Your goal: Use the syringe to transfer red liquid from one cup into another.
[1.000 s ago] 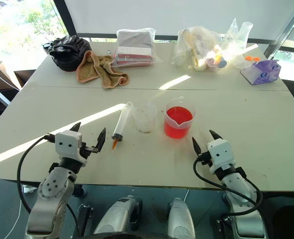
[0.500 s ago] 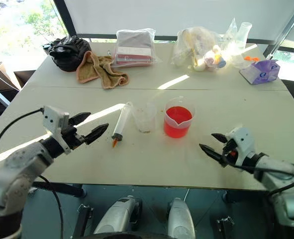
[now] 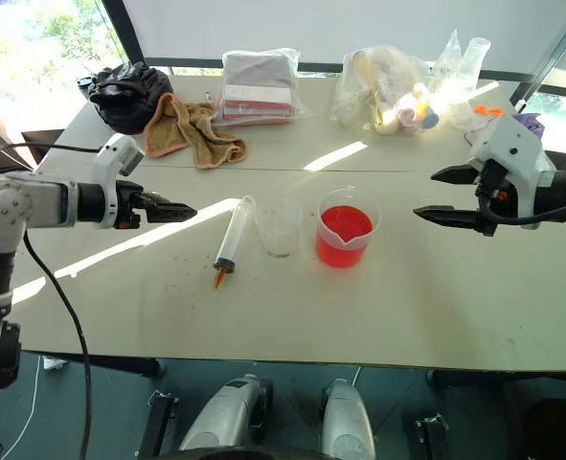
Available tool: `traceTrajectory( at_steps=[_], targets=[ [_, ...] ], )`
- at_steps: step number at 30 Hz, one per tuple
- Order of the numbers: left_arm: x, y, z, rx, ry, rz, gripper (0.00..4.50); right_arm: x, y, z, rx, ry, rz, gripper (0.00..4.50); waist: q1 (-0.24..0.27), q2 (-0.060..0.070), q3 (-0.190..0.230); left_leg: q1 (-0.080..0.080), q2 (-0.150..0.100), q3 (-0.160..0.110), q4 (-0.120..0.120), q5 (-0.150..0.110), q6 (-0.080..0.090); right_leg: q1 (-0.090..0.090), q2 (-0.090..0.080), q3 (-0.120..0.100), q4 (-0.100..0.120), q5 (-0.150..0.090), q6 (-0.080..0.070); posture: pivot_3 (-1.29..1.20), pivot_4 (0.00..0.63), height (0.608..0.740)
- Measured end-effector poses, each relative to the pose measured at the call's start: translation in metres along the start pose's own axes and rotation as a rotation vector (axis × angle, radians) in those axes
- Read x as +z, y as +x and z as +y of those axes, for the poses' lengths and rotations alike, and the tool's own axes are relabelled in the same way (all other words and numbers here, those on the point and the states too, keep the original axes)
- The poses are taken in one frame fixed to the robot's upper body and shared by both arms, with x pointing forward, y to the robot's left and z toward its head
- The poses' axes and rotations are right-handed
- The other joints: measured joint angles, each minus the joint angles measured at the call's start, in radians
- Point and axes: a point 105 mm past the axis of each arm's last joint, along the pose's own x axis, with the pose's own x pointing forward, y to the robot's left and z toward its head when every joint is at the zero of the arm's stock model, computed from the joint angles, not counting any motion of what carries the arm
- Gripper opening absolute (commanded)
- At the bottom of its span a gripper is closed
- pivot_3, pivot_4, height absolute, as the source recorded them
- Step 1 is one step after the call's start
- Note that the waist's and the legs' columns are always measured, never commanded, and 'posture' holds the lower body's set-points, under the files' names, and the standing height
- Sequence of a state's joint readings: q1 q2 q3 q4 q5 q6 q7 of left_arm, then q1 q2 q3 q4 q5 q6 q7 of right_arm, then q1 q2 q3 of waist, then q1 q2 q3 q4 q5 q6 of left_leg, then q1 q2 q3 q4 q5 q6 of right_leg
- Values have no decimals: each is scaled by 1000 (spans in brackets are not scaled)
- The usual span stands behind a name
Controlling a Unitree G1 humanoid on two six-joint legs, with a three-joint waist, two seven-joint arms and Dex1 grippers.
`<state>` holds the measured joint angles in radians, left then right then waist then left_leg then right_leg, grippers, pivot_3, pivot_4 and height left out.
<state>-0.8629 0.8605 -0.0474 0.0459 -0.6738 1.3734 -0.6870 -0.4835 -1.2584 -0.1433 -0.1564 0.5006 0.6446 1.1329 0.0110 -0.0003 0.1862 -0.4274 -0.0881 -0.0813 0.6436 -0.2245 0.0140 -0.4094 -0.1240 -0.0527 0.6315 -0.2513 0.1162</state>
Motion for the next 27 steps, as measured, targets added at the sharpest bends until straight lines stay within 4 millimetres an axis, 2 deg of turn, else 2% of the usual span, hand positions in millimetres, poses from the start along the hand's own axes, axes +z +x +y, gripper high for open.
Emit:
traceTrajectory(
  at_steps=[3,8,14,20,27],
  targets=[
    [7,4,-3,2,9,51,4464,9,4,1,29,-27,-8,3299,2,0,1,0,0,0,0,0,0,0,-1,0,0,0,0,0,150,740],
    [15,31,-16,-14,-23,158,4464,24,13,9,76,-66,-40,3299,1,-3,3,-1,-1,0,0,0,-1,0,-1,0,0,1,1,0,150,740],
    [1,54,-24,6,-9,306,4464,35,14,18,113,-102,-45,3299,-1,-5,5,-1,-1,0,0,0,-1,-2,-1,1,1,1,2,0,150,740],
    [10,71,-32,32,-22,329,4464,46,18,34,171,-176,-52,3299,1,-5,5,-2,-1,0,2,0,-1,-2,-1,1,1,1,2,0,150,740],
    [1,88,-33,71,-49,381,4464,56,22,46,218,-199,-75,3299,1,-5,5,-2,-1,0,2,0,-1,-2,-1,1,1,2,3,0,150,740]
  ],
)
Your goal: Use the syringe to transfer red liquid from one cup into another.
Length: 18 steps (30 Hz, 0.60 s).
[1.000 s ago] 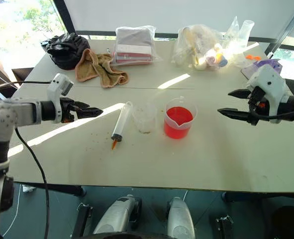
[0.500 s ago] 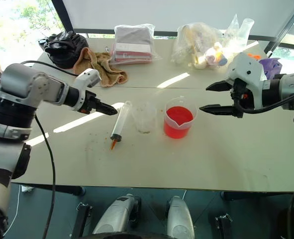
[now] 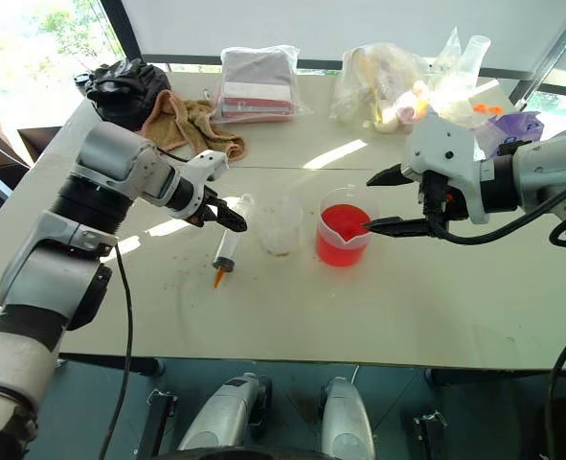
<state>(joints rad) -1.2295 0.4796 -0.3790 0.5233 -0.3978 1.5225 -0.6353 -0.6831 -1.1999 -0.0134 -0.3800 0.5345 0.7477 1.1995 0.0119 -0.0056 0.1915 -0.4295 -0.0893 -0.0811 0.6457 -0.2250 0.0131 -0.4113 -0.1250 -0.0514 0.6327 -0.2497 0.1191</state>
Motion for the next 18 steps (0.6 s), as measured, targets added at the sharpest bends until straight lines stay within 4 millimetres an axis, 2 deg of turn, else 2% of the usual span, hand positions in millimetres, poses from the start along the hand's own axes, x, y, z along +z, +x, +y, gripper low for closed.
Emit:
traceTrajectory(
  at_steps=[9,16,18],
  targets=[
    [15,23,-1,149,27,14,4464,10,1,1,-2,-8,-11,3299,2,0,0,-1,-1,0,1,0,0,0,-1,0,0,1,2,0,150,740],
    [21,32,1,221,23,27,4464,13,2,1,-14,-6,-10,3299,1,0,0,2,-1,0,2,0,0,2,-1,0,1,2,3,0,150,740],
    [21,33,1,232,21,36,3961,13,2,1,-19,-3,-8,3299,1,0,0,2,-1,0,3,0,0,3,-1,0,1,2,3,0,150,740]
  ],
)
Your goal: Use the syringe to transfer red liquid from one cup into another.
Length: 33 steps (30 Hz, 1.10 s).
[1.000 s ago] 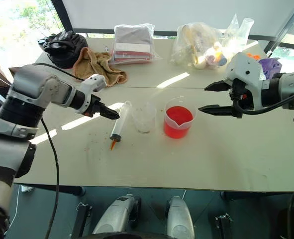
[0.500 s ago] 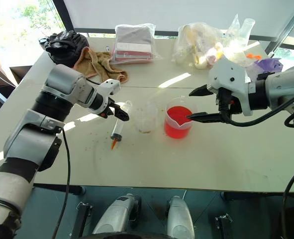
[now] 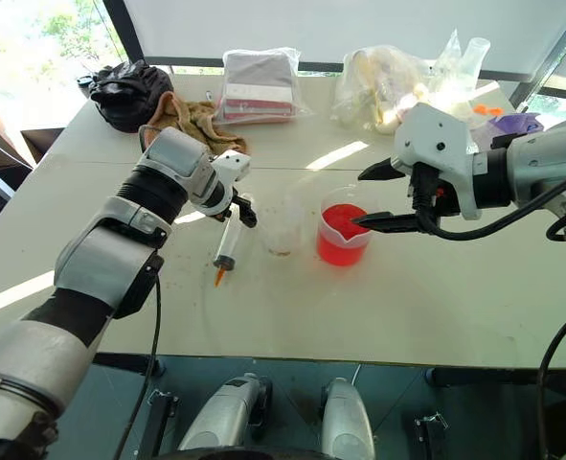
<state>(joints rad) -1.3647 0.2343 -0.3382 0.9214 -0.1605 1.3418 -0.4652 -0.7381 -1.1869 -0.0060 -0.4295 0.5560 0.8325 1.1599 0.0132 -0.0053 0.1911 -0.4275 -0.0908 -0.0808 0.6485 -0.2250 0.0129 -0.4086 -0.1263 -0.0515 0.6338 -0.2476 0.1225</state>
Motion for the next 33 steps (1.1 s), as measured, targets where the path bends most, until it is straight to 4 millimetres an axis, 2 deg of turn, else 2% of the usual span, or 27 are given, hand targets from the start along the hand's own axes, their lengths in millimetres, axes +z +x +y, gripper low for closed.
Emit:
traceTrajectory(
  at_steps=[4,6,15,20,23,28,33],
  targets=[
    [-1,0,4,29,-28,10,2591,0,0,-1,-6,3,2,3299,-1,0,0,0,0,0,0,0,0,0,0,0,0,0,1,0,150,740],
    [-2,-2,4,33,-48,21,2194,0,0,-1,-9,2,2,3299,-1,0,0,0,0,0,0,0,0,0,0,0,0,0,1,0,150,740],
    [-10,-10,7,25,-159,68,2072,4,3,-2,-5,-13,-6,3299,-3,-1,0,-1,-1,1,0,0,0,-2,0,1,0,1,1,0,150,740],
    [-14,-26,34,33,-283,37,2072,3,5,-5,-10,-12,-11,3299,-3,-1,1,-2,-1,1,0,0,-1,-3,0,1,1,1,1,0,150,740],
    [-9,-35,47,42,-333,-19,2072,5,4,-7,-16,-27,-16,3299,0,-1,1,-2,-1,1,0,1,-2,-3,0,1,1,1,1,0,150,740],
    [3,-45,60,50,-385,-136,2072,6,5,-10,-18,-33,-20,3299,1,-2,1,-2,-2,1,0,3,-6,-3,-2,1,0,2,3,0,150,740],
    [0,-42,64,131,-335,-104,2072,3,8,-8,0,-28,-16,3299,0,-2,1,-2,-2,2,0,3,-6,-3,-2,1,0,2,3,0,150,740]
  ],
)
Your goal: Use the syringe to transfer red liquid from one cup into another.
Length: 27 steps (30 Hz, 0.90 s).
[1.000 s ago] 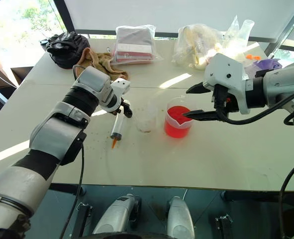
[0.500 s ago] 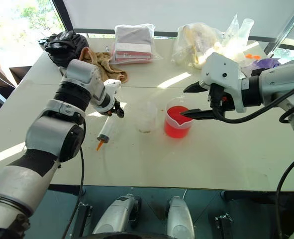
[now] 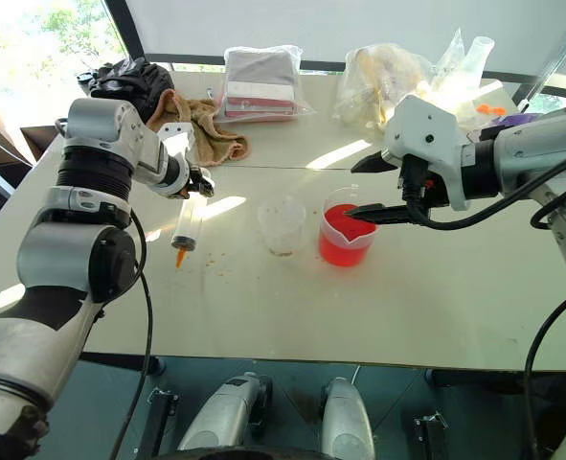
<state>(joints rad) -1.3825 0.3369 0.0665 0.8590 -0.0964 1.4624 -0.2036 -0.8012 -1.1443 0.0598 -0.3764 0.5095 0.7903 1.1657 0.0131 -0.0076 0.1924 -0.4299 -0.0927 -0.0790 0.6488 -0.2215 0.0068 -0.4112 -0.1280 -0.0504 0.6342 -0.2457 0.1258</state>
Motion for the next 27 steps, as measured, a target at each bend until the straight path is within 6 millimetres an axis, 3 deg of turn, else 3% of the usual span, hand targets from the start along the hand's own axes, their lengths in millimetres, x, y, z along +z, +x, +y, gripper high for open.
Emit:
traceTrajectory(
  at_steps=[7,11,13,27],
  targets=[
    [-15,24,-19,104,127,72,2072,-2,1,-1,-2,1,5,3299,0,0,0,0,0,0,0,0,0,0,0,0,0,0,0,0,150,740],
    [-16,28,-23,126,166,68,3890,-2,1,-1,-2,1,5,3299,-2,0,0,0,0,1,0,0,0,0,0,1,0,0,0,0,150,740],
    [-15,28,-21,149,168,62,4448,-2,1,-1,-2,2,6,3299,-1,0,0,0,0,1,0,0,0,0,0,1,1,0,0,0,150,740],
    [-36,18,-39,-18,-31,212,4448,-4,2,1,1,-3,7,3299,0,0,0,0,0,1,2,0,0,0,0,1,1,1,1,0,150,740]
  ],
)
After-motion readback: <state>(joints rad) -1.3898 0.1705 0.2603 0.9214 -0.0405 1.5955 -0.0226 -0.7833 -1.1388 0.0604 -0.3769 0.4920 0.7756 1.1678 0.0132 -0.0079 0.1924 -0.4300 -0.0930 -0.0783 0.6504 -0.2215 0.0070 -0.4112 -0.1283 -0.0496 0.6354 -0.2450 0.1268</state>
